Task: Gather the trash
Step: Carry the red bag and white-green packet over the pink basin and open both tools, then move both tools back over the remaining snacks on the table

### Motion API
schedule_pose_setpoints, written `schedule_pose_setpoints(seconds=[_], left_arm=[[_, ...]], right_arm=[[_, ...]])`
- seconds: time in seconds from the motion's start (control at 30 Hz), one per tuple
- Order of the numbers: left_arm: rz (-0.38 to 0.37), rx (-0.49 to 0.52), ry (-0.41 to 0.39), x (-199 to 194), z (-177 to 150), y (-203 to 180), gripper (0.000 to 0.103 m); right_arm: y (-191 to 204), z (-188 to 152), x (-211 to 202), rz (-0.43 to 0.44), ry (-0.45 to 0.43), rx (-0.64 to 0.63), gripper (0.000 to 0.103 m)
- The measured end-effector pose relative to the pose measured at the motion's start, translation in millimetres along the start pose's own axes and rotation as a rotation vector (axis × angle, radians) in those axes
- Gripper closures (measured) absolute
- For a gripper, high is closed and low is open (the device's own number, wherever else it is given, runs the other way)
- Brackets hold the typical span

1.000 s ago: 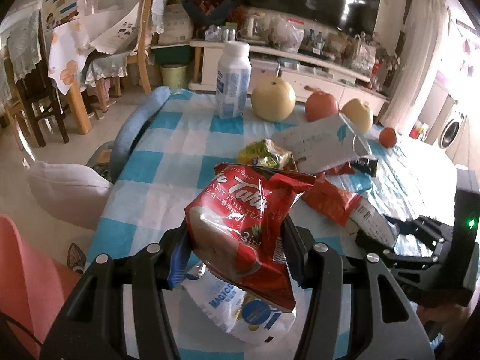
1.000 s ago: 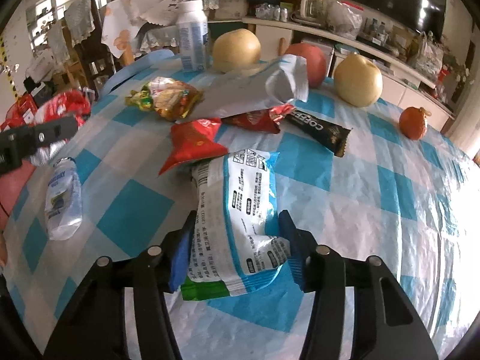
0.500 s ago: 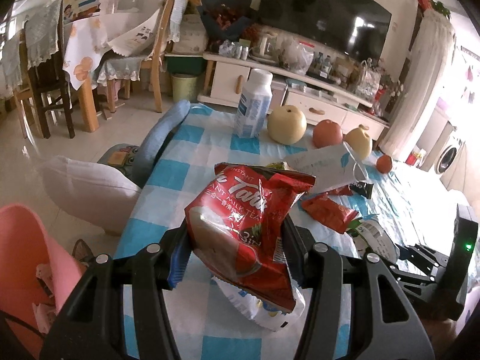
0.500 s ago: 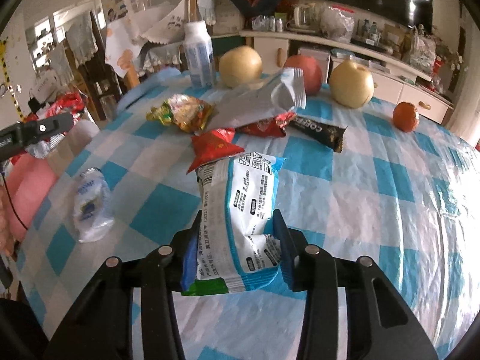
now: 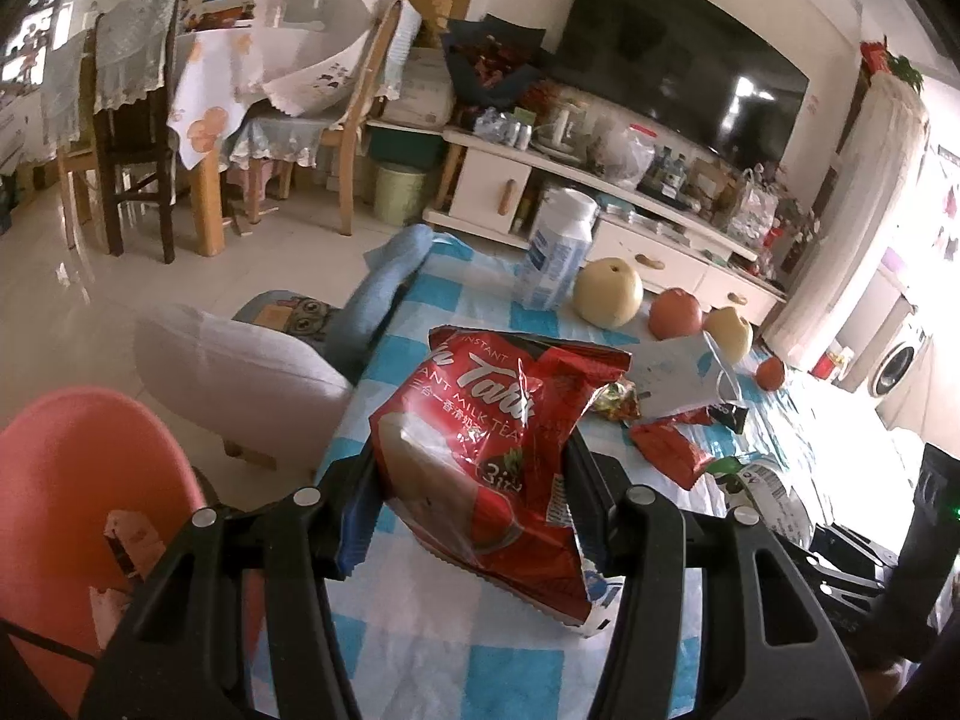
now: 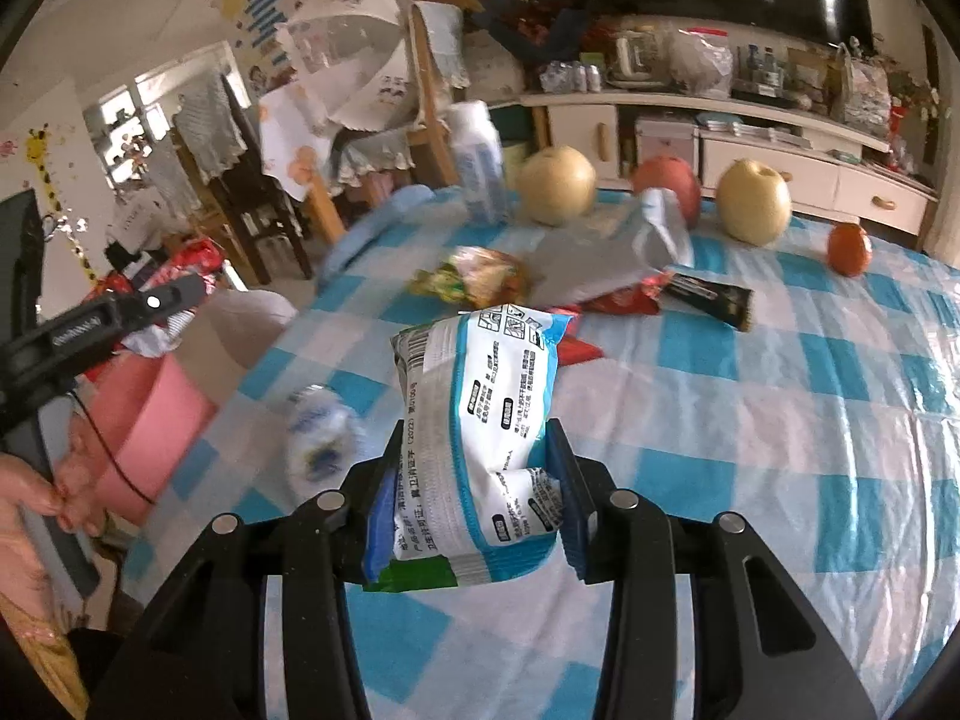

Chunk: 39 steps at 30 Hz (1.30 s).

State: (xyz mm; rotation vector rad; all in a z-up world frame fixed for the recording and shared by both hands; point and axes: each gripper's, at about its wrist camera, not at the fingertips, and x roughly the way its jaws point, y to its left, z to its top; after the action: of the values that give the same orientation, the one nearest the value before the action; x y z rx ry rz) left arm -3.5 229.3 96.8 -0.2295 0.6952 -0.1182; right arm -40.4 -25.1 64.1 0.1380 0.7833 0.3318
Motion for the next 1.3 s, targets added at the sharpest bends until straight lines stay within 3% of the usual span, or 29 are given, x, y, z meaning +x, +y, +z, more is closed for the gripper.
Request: schedule_pose_setpoints(seconds=[0.57,1.0,1.07,1.17,1.23,1.3], left_arm=[[0.048,-0.137,-0.097,-50.7,9.5,66.6,0.048],[0.208,-0.302,-0.133,-81.5,4.5,141.5,0.047],[0.237,-0.320,-0.123,-80.4,3.7,149.0,0.046],[0.293,-0.353,-0.119,-80.8,2.2,158.9,0.025],[0.319,-0.361,-0.134,-83.9,2.3,162.4,0.021],[0.341,-0.369,-0.138,-84.8,2.5,163.2,0.016]], right_arm=[[155.9,6.9,18.3,0.208,0.033,-0.184,0.058],[282.7,4.6,55.6,0.324,0.074,-0.374,0.058],[294.4,2.1,63.8,0.321,0.074,-0.402,0.055],[300.4,-1.9,76.8,0.280,0.088,-0.421,0.045],[293.6,-3.1,78.9,0.247,0.084,-0.397,0.026],[278.4,-3.1,76.3,0.236,0.072,-0.370,0.017]])
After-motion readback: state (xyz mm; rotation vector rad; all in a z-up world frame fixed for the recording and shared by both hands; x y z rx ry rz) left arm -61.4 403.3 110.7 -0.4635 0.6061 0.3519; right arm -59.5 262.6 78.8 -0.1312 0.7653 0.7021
